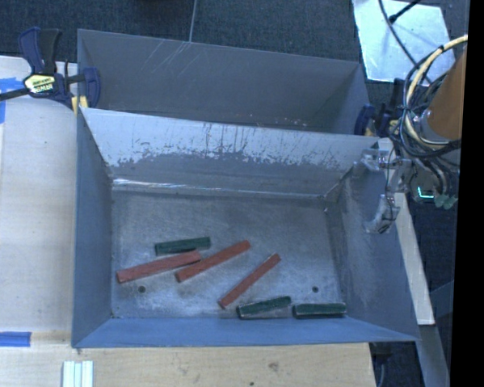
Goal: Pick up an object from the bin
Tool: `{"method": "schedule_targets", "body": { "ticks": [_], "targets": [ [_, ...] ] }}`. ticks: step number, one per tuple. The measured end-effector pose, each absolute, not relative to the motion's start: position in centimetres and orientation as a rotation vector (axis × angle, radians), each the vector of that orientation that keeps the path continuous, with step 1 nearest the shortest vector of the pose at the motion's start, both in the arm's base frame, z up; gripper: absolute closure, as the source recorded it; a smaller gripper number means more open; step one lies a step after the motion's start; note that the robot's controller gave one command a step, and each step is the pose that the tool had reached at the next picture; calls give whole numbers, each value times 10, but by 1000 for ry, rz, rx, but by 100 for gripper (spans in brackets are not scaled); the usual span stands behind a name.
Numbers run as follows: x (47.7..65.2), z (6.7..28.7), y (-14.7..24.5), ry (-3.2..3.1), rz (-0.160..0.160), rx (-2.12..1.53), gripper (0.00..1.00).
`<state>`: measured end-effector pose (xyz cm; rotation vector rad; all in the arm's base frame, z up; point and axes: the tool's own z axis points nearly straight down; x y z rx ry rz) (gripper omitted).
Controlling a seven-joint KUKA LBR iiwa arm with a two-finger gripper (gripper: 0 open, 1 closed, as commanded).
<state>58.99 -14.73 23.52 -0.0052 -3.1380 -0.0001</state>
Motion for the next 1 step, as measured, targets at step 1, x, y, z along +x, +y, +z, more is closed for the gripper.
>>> {"method": "schedule_targets", "body": {
  "ticks": [1],
  "targets": [
    [535, 176, -103, -3134, -5, 13, 0]
  ]
}}
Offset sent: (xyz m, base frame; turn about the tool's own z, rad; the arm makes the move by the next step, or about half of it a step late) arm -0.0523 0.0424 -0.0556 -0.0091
